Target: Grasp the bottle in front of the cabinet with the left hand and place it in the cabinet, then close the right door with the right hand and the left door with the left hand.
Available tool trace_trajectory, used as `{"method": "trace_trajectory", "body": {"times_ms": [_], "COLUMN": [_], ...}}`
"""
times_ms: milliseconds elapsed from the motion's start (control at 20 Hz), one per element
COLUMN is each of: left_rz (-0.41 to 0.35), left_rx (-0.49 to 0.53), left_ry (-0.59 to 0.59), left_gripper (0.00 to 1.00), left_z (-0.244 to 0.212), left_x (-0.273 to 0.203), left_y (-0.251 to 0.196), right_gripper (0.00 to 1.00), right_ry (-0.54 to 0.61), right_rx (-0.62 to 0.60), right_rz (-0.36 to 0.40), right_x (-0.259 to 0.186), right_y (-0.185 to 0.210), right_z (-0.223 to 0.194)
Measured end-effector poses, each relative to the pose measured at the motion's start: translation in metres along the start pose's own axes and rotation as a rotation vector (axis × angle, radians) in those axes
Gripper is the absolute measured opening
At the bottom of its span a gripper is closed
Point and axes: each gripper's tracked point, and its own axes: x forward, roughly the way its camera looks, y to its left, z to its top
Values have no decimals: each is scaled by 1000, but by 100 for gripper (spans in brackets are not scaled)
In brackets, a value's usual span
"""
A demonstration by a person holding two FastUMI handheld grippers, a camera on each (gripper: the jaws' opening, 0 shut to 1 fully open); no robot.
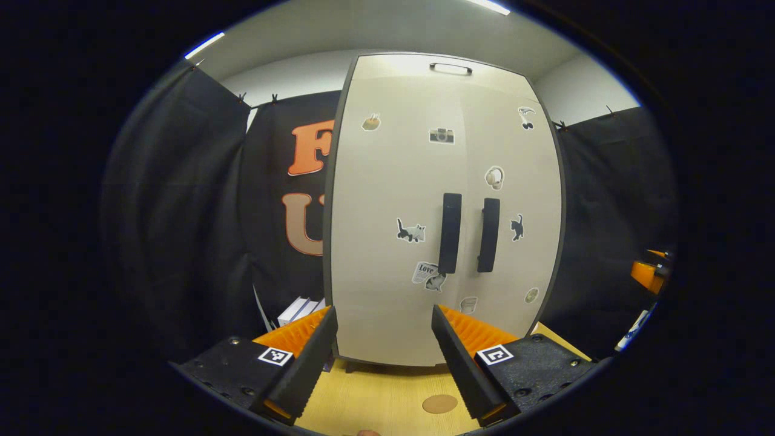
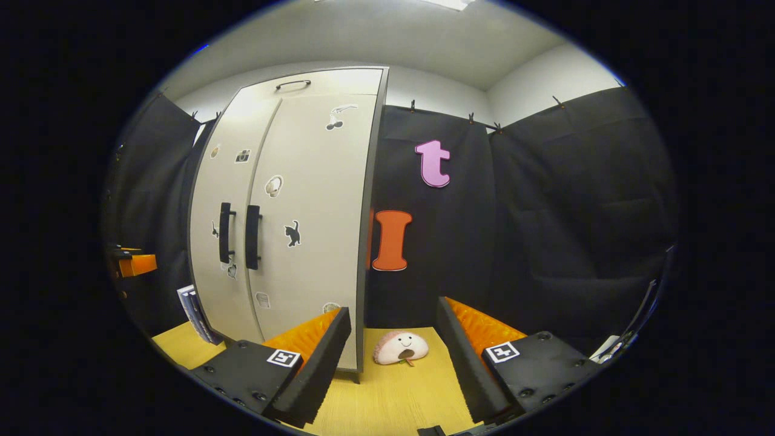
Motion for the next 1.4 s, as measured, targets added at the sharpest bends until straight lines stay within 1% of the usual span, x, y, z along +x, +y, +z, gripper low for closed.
{"method": "trace_trajectory", "body": {"times_ms": [150,200,250,400,450,550,900,1050,1250,1400], "left_rz": [14,8,6,-4,-3,-6,-22,-41,-105,-142], "left_rx": [-26,-27,-24,-13,-9,-7,-29,-52,-89,-90], "left_ry": [-24,-28,-32,-50,-56,-59,-82,-86,-100,-113], "left_gripper": [96,95,95,96,95,96,95,95,95,95], "left_z": [10,12,14,23,26,29,45,49,53,60], "left_x": [-31,-39,-45,-58,-60,-63,-65,-58,-47,-42], "left_y": [4,3,2,0,0,0,-2,-9,-29,-43], "right_gripper": [89,95,89,88,95,95,95,95,95,95], "right_ry": [-13,-15,-18,-16,-16,-22,-62,-56,-60,-64], "right_rx": [-8,-12,-12,-19,-21,-24,-12,-28,-32,-27], "right_rz": [16,19,27,56,63,73,69,53,7,-24], "right_x": [-7,-9,-11,-15,-17,-20,-24,-24,-33,-38], "right_y": [8,10,14,23,25,28,24,15,-1,-11], "right_z": [8,9,10,12,13,16,32,33,36,37]}}
